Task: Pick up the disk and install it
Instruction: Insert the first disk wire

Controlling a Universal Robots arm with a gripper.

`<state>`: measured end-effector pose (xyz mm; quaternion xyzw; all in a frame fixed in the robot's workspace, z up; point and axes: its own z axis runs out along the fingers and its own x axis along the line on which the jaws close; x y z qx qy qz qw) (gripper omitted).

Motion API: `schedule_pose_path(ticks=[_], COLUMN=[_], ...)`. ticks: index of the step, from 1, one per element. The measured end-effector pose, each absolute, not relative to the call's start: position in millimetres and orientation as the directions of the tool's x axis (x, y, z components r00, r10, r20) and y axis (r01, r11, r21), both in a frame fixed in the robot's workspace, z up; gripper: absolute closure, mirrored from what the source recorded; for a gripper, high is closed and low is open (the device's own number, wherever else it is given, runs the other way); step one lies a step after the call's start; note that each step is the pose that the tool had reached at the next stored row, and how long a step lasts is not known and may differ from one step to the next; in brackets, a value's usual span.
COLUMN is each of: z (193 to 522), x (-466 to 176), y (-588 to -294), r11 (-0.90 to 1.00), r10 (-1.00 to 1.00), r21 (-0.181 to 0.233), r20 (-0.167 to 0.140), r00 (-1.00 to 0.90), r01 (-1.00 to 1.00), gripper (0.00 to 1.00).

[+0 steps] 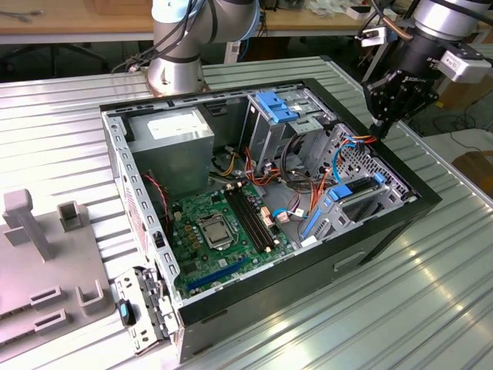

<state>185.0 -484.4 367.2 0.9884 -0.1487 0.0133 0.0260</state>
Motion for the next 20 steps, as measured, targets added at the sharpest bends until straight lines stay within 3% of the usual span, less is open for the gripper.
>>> schedule_pose_path(ticks=[12,14,15,20], z=[367.1,367.1,367.0,367.1], x=[185.0,185.0,185.0,185.0], y=[-484.4,-484.4,-484.4,-484.4], r11=[-0.954,-0.954,-0.954,-0.952], r10=[-0.293,-0.293,-0.293,-0.292], r21=[0.05,0.05,0.051,0.088], r20=[0.035,0.035,0.035,0.046], r00=[0.955,0.955,0.955,0.955], r01=[-0.295,-0.295,-0.295,-0.295], gripper=[0.84,0.82,0.76,0.76])
